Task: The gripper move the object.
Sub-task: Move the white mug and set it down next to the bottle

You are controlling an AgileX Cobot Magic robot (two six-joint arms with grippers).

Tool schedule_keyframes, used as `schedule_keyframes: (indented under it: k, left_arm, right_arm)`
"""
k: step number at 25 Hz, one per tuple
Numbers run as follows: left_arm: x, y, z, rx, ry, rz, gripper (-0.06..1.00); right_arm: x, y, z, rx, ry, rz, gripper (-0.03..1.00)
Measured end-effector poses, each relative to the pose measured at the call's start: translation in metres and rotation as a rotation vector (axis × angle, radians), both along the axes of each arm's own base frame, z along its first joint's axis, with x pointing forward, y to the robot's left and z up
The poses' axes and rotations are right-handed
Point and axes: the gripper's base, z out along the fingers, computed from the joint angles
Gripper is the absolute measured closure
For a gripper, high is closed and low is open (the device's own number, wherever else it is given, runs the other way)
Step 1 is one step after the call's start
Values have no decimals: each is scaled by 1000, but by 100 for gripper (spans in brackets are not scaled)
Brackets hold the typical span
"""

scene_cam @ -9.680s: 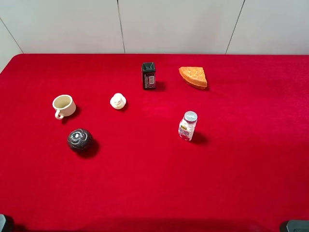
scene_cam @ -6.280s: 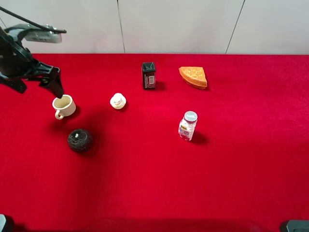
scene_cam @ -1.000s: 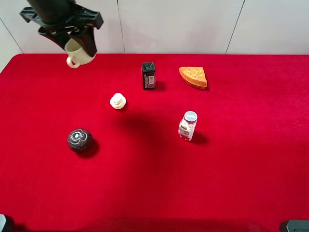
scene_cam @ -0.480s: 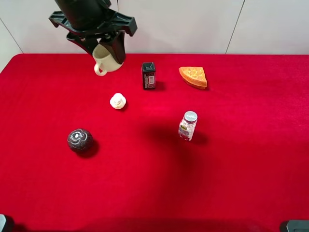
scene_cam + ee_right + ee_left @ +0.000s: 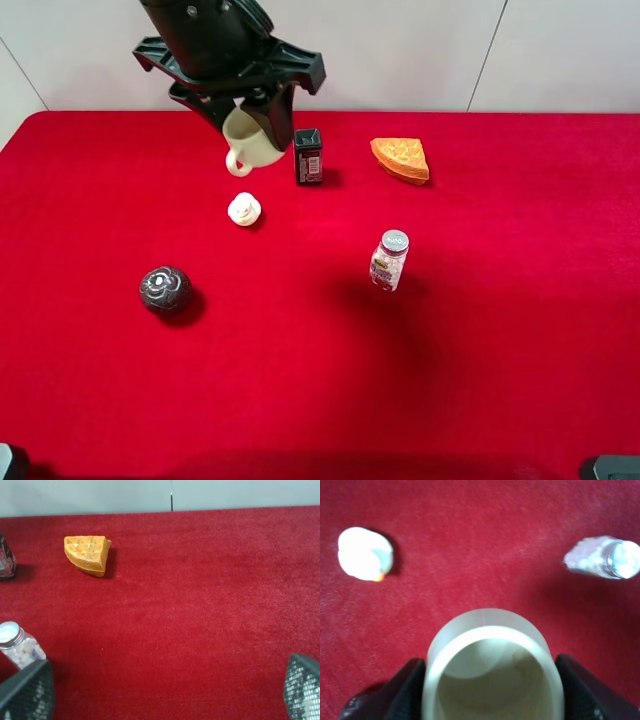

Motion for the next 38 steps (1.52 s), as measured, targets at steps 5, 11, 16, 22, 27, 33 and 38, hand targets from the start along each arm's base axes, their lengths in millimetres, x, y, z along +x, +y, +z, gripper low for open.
schedule_keyframes:
  k: [5, 11, 16, 22, 27, 33, 38]
  left_arm:
    - [-13, -11, -10, 9, 19, -28, 42]
    - [-18, -10, -26, 26, 40, -30, 42]
    - [-20, -6, -40, 51, 37, -33, 42]
    - [-21, -6, -64, 73, 51, -44, 42]
    - [-25, -27, -96, 114, 75, -123, 42]
    - [-28, -47, -132, 135, 90, -168, 42]
    - [-33, -60, -147, 137, 66, -224, 42]
  right_arm:
    - [0, 0, 0, 0, 0, 0, 27]
    - [0, 0, 0, 0, 0, 0, 27]
    - [0, 0, 0, 0, 0, 0, 27]
    - [0, 0, 0, 0, 0, 0, 27]
    - [0, 0, 0, 1, 0, 0, 27]
    - [0, 0, 0, 1, 0, 0, 27]
    - [0, 0, 0, 1, 0, 0, 27]
